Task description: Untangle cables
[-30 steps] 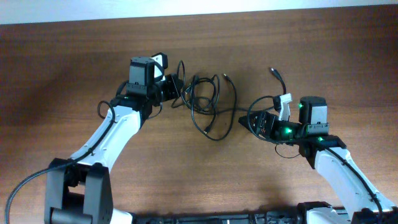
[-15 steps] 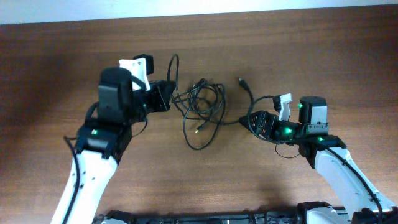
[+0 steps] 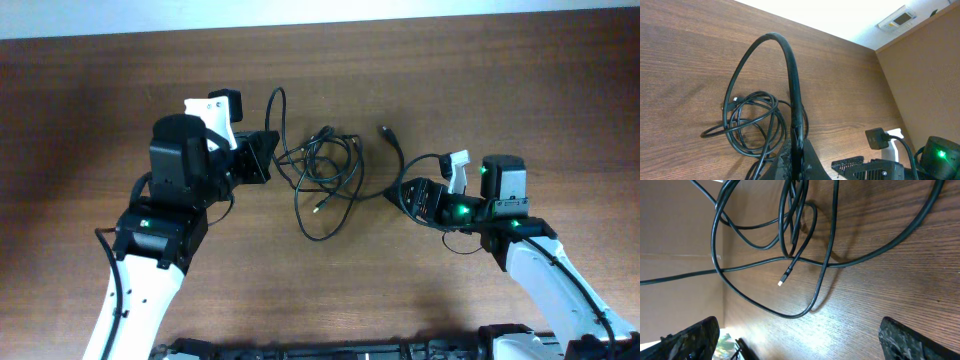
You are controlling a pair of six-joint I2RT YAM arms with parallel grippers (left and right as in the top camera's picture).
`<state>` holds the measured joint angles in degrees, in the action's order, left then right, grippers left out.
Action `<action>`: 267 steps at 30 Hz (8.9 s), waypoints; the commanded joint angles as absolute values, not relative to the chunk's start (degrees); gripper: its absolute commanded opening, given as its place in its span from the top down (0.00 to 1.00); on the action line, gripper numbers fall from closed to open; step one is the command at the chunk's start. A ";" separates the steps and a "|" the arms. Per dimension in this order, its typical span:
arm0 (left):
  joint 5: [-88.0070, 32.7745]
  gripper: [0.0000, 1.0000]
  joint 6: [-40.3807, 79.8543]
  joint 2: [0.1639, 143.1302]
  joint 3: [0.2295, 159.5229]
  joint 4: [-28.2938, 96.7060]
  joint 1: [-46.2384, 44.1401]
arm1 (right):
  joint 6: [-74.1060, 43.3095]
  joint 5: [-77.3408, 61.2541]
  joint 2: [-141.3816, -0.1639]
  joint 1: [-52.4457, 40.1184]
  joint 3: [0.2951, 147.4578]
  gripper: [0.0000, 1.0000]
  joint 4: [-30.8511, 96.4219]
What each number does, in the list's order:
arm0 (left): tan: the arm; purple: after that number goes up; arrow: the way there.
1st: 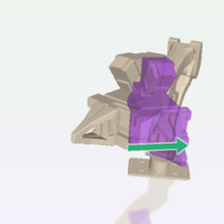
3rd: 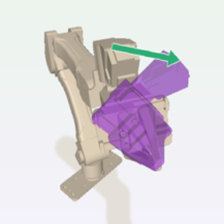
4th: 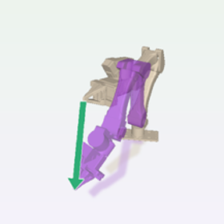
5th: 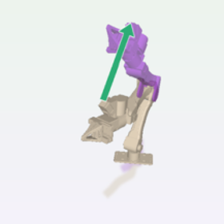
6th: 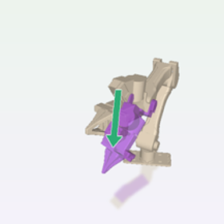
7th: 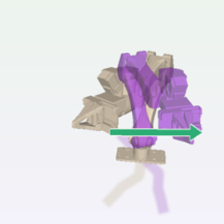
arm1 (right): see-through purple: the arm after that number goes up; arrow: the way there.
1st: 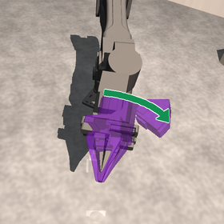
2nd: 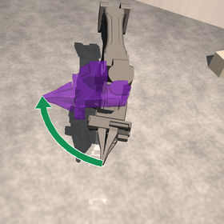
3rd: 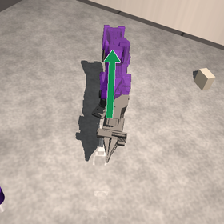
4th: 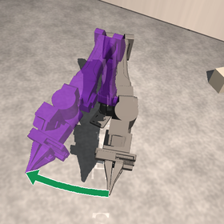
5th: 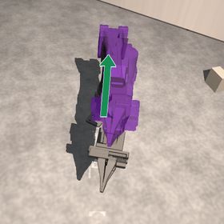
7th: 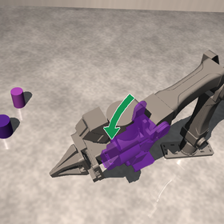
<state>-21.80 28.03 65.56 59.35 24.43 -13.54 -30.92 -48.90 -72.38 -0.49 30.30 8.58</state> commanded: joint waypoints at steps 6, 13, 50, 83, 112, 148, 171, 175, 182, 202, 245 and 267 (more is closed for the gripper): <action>-21.69 1.00 26.92 65.01 59.61 29.21 -13.28 | -30.22 -48.77 -72.38 -0.80 30.24 0.01 8.38; -21.63 1.00 26.89 65.04 59.61 33.32 -13.74 | -31.11 -57.84 -72.38 -0.80 30.24 0.01 7.97; -34.83 1.00 17.04 62.37 59.61 29.19 -13.85 | -77.41 -6.85 -93.86 -33.36 37.06 0.17 -34.98; -8.60 1.00 15.53 50.72 59.64 1.13 7.09 | -26.44 -8.60 -75.70 11.66 43.66 0.96 41.32; -21.85 1.00 25.45 52.93 59.61 33.74 7.62 | -31.11 -17.28 -80.34 -21.74 43.66 0.26 25.52; 21.26 1.00 -14.98 86.08 82.65 -33.19 17.89 | -33.76 -15.40 -81.12 -21.74 43.68 0.01 21.98; 15.66 1.00 13.89 105.43 104.95 -9.96 21.69 | -33.74 -15.14 -81.12 -21.74 43.68 0.01 20.91; 15.64 1.00 13.89 108.81 104.95 9.58 23.51 | -33.74 -15.14 -81.12 -21.74 43.68 0.01 20.91; 8.03 1.00 15.84 126.82 104.95 22.87 23.68 | -33.76 -15.14 -81.12 -21.74 43.66 0.01 20.91; -8.49 0.01 12.58 113.06 115.70 44.62 21.74 | -33.71 -15.35 -81.12 -21.74 43.68 0.01 20.73; -23.09 0.38 5.61 110.65 86.24 52.51 -40.73 | -33.89 15.49 -70.78 1.69 90.91 0.01 77.14; -7.11 0.52 17.39 112.55 78.02 27.42 -46.87 | -33.04 7.49 -75.66 1.58 89.25 0.01 77.17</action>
